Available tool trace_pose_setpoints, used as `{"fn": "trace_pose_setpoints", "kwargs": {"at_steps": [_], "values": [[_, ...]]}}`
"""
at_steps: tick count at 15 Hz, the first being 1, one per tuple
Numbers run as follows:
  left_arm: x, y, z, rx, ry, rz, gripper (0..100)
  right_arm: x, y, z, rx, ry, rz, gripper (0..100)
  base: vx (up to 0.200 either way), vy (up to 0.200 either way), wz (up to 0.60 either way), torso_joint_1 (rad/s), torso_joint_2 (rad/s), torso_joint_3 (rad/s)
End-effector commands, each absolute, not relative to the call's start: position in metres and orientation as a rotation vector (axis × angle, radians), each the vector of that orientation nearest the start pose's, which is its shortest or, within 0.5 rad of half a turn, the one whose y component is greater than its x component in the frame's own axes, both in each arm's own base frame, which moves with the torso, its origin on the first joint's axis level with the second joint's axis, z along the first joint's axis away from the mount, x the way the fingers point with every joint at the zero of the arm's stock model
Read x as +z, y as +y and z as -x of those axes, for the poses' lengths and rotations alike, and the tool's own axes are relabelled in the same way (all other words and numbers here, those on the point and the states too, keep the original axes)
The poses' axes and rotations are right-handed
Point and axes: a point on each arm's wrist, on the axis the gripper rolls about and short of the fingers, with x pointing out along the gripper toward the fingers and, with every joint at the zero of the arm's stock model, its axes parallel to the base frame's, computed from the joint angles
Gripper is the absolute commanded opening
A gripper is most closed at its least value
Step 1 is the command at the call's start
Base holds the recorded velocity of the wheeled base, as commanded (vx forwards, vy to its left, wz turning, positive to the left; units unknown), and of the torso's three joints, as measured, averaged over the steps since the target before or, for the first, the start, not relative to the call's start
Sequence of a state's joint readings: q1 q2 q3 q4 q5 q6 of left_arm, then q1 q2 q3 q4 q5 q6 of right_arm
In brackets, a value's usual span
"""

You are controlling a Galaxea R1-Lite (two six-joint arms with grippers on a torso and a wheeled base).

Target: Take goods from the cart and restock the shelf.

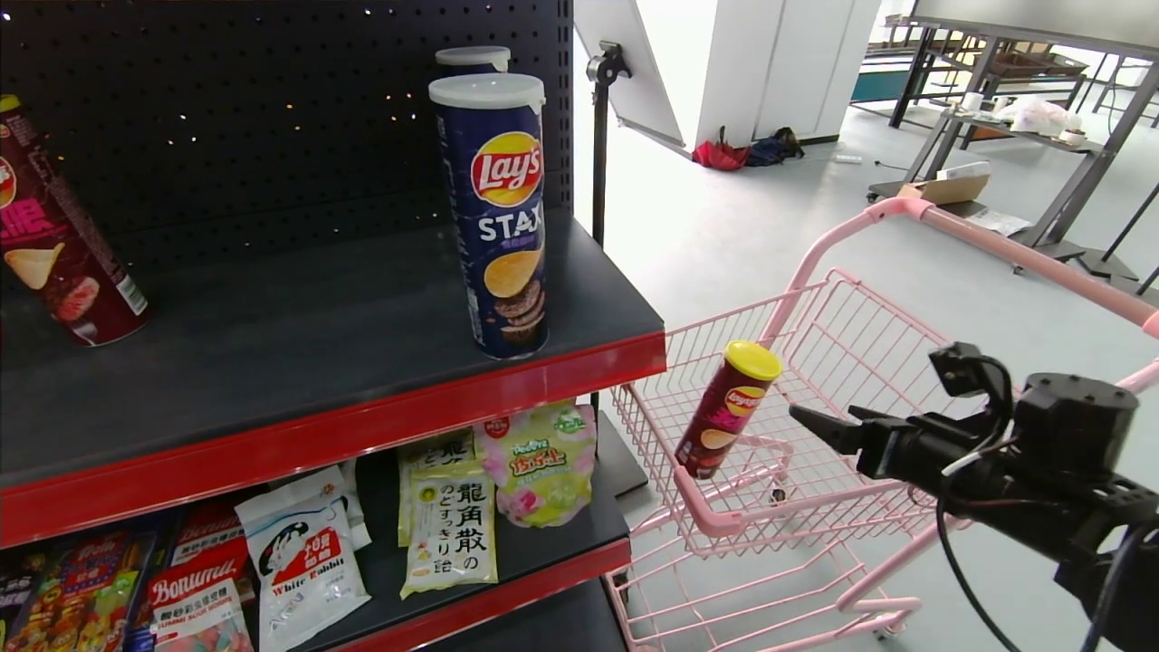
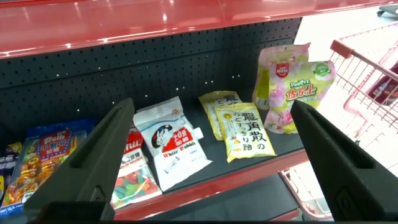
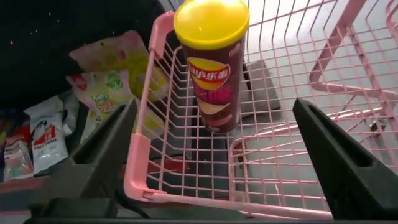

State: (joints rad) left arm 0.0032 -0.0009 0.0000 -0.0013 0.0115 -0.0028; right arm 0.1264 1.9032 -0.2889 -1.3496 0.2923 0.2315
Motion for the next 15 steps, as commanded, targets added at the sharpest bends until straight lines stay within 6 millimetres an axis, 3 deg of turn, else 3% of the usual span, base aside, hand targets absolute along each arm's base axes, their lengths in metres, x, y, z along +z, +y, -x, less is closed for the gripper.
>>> {"fn": "trace_pose_setpoints", "kwargs": {"at_steps": [1, 15], "values": [[0.076, 0.000, 0.023, 0.015, -0.003, 0.003, 100, 0.036, 0.056, -0.280, 0.417, 0.434, -0.242, 100, 0.000, 0.000, 0.00, 0.000, 0.00, 0.000], [0.076, 0.000, 0.023, 0.018, -0.005, -0.011, 100, 0.016, 0.080, -0.357, 0.443, 0.324, -0.231, 100, 0.000, 0.000, 0.00, 0.000, 0.00, 0.000]]}}
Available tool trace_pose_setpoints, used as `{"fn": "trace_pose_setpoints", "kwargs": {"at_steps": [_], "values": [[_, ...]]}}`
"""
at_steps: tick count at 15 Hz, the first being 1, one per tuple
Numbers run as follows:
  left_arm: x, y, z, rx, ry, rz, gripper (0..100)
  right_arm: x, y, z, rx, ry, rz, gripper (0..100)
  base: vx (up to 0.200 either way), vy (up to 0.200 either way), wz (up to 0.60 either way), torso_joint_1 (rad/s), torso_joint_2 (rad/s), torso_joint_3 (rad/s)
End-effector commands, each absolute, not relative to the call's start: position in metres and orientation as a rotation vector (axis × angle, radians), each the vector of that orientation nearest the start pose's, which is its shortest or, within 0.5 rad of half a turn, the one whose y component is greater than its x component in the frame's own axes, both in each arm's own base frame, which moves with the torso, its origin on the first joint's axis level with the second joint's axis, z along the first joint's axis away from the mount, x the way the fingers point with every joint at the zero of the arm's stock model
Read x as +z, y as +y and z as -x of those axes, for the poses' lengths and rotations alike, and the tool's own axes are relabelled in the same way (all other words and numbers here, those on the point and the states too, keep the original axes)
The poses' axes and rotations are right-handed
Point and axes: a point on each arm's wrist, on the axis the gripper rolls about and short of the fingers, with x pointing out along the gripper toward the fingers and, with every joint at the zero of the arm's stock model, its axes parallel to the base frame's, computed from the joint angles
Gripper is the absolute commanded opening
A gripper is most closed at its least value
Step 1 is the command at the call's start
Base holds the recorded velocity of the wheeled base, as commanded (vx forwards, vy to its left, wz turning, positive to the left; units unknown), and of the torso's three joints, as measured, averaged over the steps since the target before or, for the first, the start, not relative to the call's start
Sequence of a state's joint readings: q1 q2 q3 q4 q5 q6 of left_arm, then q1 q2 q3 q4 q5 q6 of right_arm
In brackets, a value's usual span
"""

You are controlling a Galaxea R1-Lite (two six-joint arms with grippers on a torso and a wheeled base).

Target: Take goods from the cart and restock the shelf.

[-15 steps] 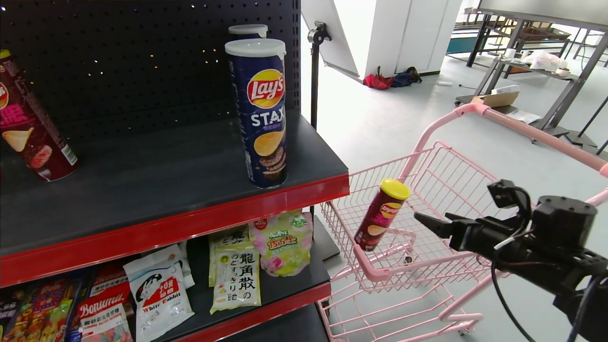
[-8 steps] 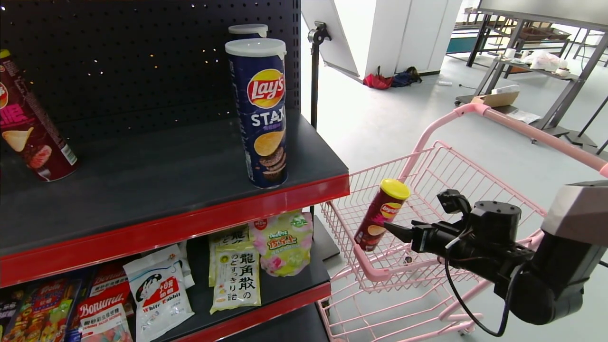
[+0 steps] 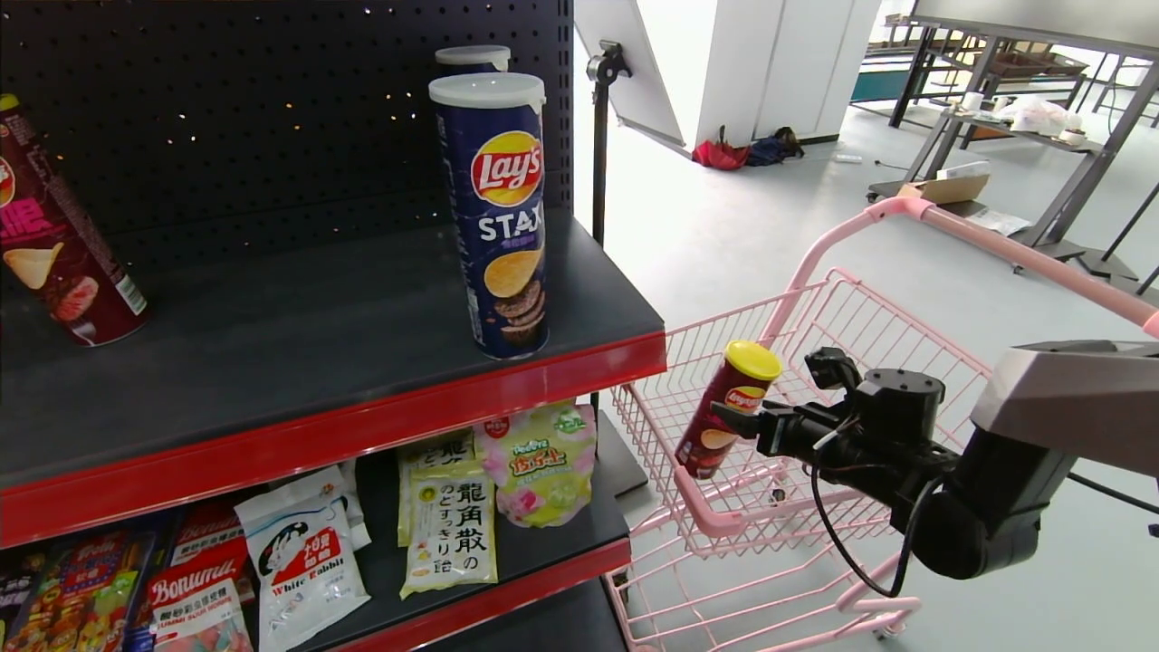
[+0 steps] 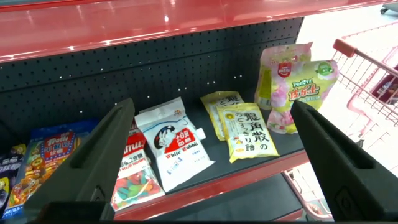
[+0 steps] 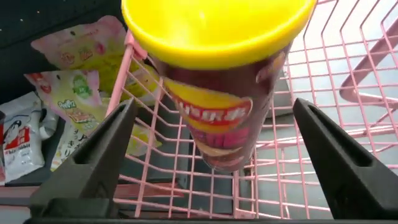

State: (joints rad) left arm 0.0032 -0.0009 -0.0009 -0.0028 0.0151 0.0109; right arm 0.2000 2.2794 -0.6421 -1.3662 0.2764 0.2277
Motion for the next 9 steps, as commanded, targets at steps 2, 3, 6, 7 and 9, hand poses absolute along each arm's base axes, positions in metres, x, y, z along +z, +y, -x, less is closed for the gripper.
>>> {"fn": "trace_pose_setpoints", "kwargs": {"at_steps": [2, 3, 6, 7, 9], "values": [[0.076, 0.000, 0.023, 0.021, -0.003, -0.009, 100, 0.019, 0.082, -0.369, 0.443, 0.320, -0.234, 100, 0.000, 0.000, 0.00, 0.000, 0.00, 0.000], [0.076, 0.000, 0.023, 0.020, -0.005, -0.009, 100, 0.020, 0.083, -0.375, 0.444, 0.311, -0.234, 100, 0.000, 0.000, 0.00, 0.000, 0.00, 0.000], [0.076, 0.000, 0.023, 0.021, -0.003, -0.009, 100, 0.021, 0.089, -0.383, 0.457, 0.288, -0.231, 100, 0.000, 0.000, 0.00, 0.000, 0.00, 0.000], [0.076, 0.000, 0.023, 0.020, -0.003, -0.009, 100, 0.022, 0.094, -0.384, 0.470, 0.290, -0.230, 100, 0.000, 0.000, 0.00, 0.000, 0.00, 0.000], [0.076, 0.000, 0.023, 0.020, -0.003, -0.009, 100, 0.021, 0.101, -0.388, 0.485, 0.281, -0.228, 100, 0.000, 0.000, 0.00, 0.000, 0.00, 0.000]]}}
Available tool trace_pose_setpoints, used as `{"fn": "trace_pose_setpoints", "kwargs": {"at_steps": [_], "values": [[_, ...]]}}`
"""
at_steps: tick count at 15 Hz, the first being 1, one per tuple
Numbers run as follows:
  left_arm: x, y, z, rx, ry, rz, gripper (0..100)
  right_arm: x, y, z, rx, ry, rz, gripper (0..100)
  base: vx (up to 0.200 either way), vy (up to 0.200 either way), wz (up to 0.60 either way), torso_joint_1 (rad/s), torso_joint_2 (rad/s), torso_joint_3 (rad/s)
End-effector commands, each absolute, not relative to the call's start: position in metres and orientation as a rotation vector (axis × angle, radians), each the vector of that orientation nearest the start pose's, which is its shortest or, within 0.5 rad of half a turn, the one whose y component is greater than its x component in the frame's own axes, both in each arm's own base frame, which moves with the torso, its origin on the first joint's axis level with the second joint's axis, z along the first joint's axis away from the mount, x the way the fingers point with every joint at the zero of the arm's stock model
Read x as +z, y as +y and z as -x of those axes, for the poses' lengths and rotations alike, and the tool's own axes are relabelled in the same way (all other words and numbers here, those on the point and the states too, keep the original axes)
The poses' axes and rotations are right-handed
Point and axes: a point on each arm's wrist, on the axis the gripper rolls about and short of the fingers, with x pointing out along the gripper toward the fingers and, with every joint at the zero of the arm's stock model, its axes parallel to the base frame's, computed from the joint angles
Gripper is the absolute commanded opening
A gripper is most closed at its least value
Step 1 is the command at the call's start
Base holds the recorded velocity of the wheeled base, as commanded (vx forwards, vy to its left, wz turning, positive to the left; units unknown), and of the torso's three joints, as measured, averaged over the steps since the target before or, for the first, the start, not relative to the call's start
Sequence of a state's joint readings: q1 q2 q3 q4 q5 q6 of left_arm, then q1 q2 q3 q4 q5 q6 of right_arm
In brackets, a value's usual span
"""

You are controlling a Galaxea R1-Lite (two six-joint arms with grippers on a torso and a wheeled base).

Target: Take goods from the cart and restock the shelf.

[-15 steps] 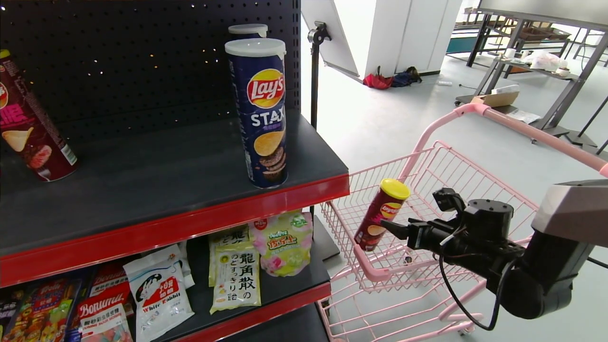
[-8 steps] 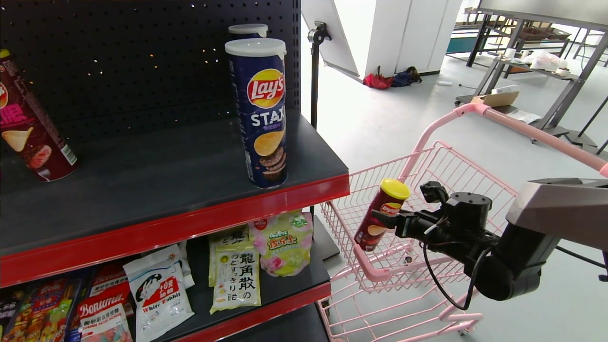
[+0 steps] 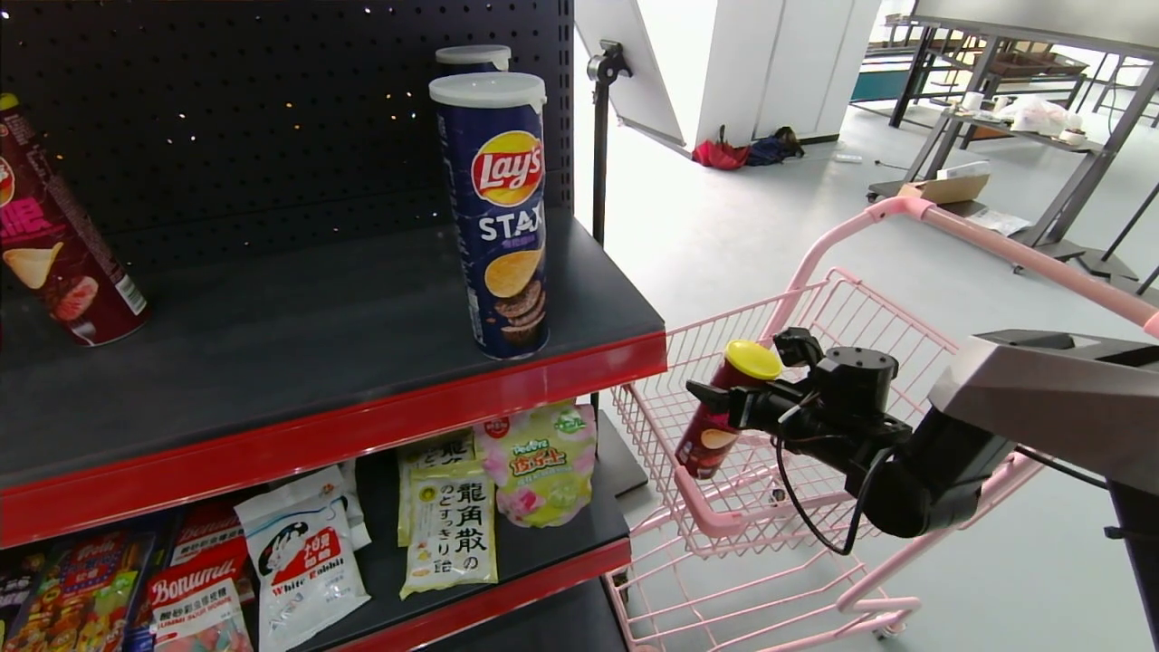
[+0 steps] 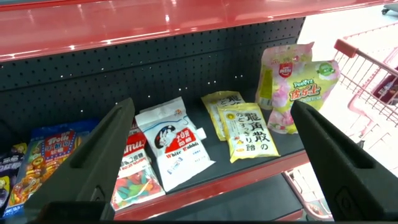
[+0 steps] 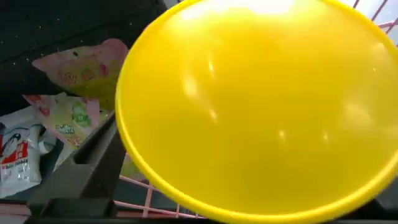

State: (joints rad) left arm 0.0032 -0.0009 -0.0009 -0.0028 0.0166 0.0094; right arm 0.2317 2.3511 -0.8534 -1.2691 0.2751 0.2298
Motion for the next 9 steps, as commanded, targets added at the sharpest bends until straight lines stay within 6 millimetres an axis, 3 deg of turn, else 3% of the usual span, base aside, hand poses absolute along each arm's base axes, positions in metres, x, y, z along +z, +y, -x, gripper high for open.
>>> {"fn": "trace_pose_setpoints", "kwargs": {"at_steps": [1, 5, 6, 9], "values": [[0.076, 0.000, 0.023, 0.020, -0.003, -0.009, 100, 0.020, 0.104, -0.392, 0.485, 0.274, -0.227, 100, 0.000, 0.000, 0.00, 0.000, 0.00, 0.000], [0.076, 0.000, 0.023, 0.021, -0.005, -0.009, 100, 0.011, 0.106, -0.397, 0.471, 0.278, -0.224, 100, 0.000, 0.000, 0.00, 0.000, 0.00, 0.000], [0.076, 0.000, 0.023, 0.020, -0.005, -0.009, 100, 0.010, 0.106, -0.398, 0.460, 0.278, -0.223, 0, 0.000, 0.000, 0.00, 0.000, 0.00, 0.000], [0.076, 0.000, 0.023, 0.018, -0.003, -0.009, 100, 0.009, 0.106, -0.401, 0.451, 0.272, -0.222, 0, 0.000, 0.000, 0.00, 0.000, 0.00, 0.000]]}}
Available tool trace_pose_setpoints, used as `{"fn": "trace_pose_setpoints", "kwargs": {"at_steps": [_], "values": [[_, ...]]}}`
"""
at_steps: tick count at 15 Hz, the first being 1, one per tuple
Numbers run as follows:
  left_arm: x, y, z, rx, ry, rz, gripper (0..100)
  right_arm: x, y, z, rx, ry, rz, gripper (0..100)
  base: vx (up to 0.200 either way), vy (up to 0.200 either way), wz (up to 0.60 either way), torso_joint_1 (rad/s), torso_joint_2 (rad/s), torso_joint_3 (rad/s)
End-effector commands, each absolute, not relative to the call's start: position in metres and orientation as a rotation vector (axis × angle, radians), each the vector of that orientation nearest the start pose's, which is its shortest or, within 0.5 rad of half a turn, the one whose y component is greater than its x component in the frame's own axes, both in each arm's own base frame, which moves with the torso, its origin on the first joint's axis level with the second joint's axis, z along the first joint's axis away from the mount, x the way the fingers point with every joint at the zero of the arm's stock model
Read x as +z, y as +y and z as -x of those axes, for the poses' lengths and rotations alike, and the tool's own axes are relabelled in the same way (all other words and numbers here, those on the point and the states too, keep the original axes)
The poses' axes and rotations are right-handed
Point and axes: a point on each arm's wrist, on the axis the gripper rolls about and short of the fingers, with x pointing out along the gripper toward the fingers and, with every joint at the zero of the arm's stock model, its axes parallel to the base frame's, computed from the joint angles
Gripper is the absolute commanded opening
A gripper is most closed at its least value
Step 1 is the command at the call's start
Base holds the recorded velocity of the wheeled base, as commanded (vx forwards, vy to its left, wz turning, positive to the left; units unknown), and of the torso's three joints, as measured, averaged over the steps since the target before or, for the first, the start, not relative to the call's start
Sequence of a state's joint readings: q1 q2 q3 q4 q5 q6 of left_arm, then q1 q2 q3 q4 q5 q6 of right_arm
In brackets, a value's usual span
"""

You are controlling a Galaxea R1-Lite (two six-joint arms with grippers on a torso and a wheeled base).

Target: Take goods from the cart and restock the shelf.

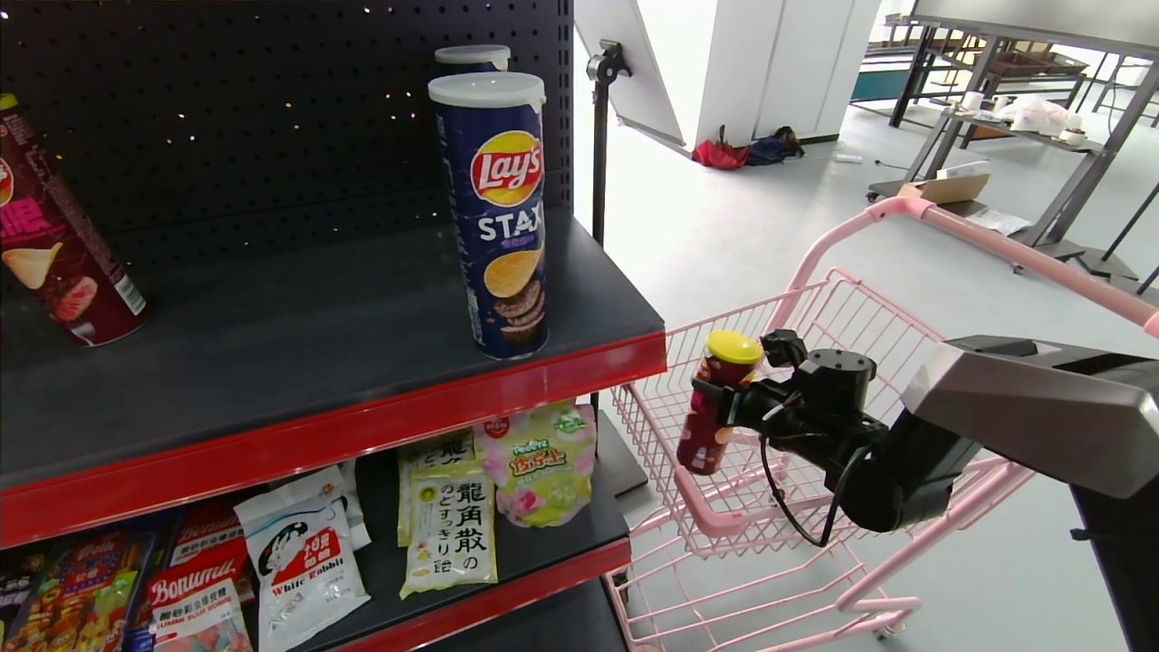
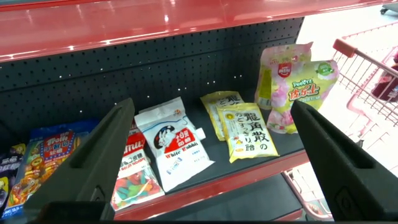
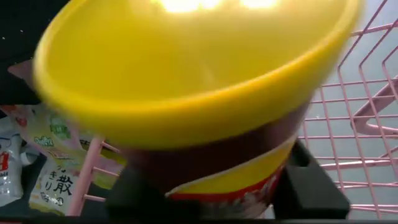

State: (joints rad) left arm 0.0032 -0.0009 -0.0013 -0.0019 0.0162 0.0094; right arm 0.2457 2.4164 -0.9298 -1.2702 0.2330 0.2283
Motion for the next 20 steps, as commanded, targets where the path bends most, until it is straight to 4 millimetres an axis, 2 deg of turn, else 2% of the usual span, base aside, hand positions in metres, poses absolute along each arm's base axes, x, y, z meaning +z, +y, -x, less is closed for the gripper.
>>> {"fn": "trace_pose_setpoints", "kwargs": {"at_steps": [1, 3, 4, 5, 7, 8, 9, 10, 11, 12, 13, 14, 15, 16, 18, 20], "values": [[0.076, 0.000, 0.023, 0.020, -0.003, -0.009, 100, 0.008, 0.106, -0.401, 0.451, 0.274, -0.222, 0, 0.000, 0.000, 0.00, 0.000, 0.00, 0.000], [0.076, 0.000, 0.023, 0.018, -0.003, -0.009, 100, 0.006, 0.106, -0.400, 0.443, 0.279, -0.221, 0, 0.000, 0.000, 0.00, 0.000, 0.00, 0.000], [0.076, 0.000, 0.023, 0.020, -0.005, -0.009, 100, 0.009, 0.104, -0.400, 0.419, 0.268, -0.219, 0, 0.000, 0.000, 0.00, 0.000, 0.00, 0.000], [0.076, 0.000, 0.023, 0.020, -0.003, -0.009, 100, 0.021, 0.103, -0.398, 0.399, 0.242, -0.219, 0, 0.000, 0.000, 0.00, 0.000, 0.00, 0.000], [0.076, 0.000, 0.023, 0.020, -0.003, -0.009, 100, 0.064, 0.097, -0.392, 0.389, 0.168, -0.215, 0, 0.000, 0.000, 0.00, 0.000, 0.00, 0.000], [0.076, 0.000, 0.023, 0.018, -0.003, -0.009, 100, 0.103, 0.091, -0.381, 0.377, 0.133, -0.206, 0, 0.000, 0.000, 0.00, 0.000, 0.00, 0.000], [0.076, 0.000, 0.023, 0.020, -0.001, -0.011, 100, 0.118, 0.089, -0.375, 0.364, 0.124, -0.204, 0, 0.000, 0.000, 0.00, 0.000, 0.00, 0.000], [0.076, 0.000, 0.023, 0.020, -0.003, -0.009, 100, 0.176, 0.084, -0.345, 0.326, 0.086, -0.191, 0, 0.000, 0.000, 0.00, 0.000, 0.00, 0.000], [0.076, 0.000, 0.023, 0.018, -0.003, -0.009, 100, 0.206, 0.079, -0.321, 0.321, 0.065, -0.171, 0, 0.000, 0.000, 0.00, 0.000, 0.00, 0.000], [0.076, 0.000, 0.023, 0.018, -0.003, -0.009, 100, 0.231, 0.076, -0.292, 0.323, 0.050, -0.142, 0, 0.000, 0.000, 0.00, 0.000, 0.00, 0.000], [0.076, 0.000, 0.023, 0.018, -0.003, -0.009, 100, 0.240, 0.074, -0.277, 0.314, 0.047, -0.131, 0, 0.000, 0.000, 0.00, 0.000, 0.00, 0.000], [0.076, 0.000, 0.023, 0.018, -0.003, -0.009, 100, 0.251, 0.067, -0.250, 0.276, 0.042, -0.113, 0, 0.000, 0.000, 0.00, 0.000, 0.00, 0.000], [0.076, 0.000, 0.023, 0.018, -0.003, -0.009, 100, 0.260, 0.053, -0.200, 0.186, 0.079, -0.053, 0, 0.000, 0.000, 0.00, 0.000, 0.00, 0.000], [0.076, 0.000, 0.023, 0.018, -0.003, -0.009, 100, 0.255, 0.042, -0.167, 0.164, 0.108, -0.047, 0, 0.000, 0.000, 0.00, 0.000, 0.00, 0.000], [0.076, 0.000, 0.023, 0.018, -0.003, -0.009, 100, 0.231, 0.017, -0.096, 0.084, 0.201, 0.012, 0, 0.000, 0.000, 0.00, 0.000, 0.00, 0.000], [0.076, 0.000, 0.023, 0.018, -0.001, -0.009, 100, 0.215, 0.003, -0.043, 0.011, 0.262, 0.032, 0, 0.000, 0.000, 0.00, 0.000, 0.00, 0.000]]}}
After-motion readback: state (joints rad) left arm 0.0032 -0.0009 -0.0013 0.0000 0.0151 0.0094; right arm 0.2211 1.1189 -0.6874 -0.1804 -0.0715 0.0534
